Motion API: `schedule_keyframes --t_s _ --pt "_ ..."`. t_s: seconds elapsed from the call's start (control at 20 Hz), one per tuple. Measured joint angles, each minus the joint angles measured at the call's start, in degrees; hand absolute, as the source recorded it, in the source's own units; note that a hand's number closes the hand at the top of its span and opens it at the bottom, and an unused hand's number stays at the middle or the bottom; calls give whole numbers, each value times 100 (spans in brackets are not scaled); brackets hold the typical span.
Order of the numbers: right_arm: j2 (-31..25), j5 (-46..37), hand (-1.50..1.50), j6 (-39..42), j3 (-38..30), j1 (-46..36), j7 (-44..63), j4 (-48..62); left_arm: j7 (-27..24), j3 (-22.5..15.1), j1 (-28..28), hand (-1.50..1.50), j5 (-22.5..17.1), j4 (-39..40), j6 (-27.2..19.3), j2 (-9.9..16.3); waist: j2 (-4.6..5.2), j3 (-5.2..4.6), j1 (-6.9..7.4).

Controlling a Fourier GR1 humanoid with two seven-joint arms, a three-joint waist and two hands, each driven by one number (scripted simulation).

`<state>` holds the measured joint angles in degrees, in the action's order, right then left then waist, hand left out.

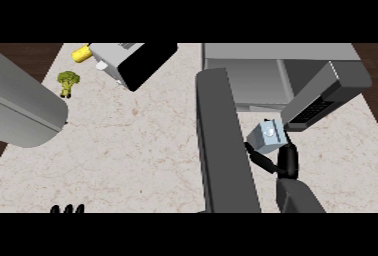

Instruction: Pick up the milk, place it into the microwave and close the microwave

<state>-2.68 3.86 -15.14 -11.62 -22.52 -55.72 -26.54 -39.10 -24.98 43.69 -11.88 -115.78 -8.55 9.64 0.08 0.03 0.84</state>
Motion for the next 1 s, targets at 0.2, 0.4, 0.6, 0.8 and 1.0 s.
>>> schedule_keyframes --t_s 0.2,0.4,0.6,0.8,1.0 --pt "-87 -86 150 -299 -101 -389 -28 345 111 56 -176 -150 -100 51 4 17 8 -1 15" --pt "-107 -30 150 -525 -287 -562 -163 524 47 47 -186 -150 -149 112 24 37 11 2 26" --pt "-397 -24 150 -295 -373 -800 -290 830 -8 155 -116 -150 -296 89 170 188 30 6 71" --pt "-647 -72 150 241 -353 -872 -474 1017 -29 142 -164 -150 -299 116 202 204 59 16 119" --pt "-609 -66 150 551 -350 -872 -610 1067 -75 82 -99 -150 -266 107 196 219 49 14 103"
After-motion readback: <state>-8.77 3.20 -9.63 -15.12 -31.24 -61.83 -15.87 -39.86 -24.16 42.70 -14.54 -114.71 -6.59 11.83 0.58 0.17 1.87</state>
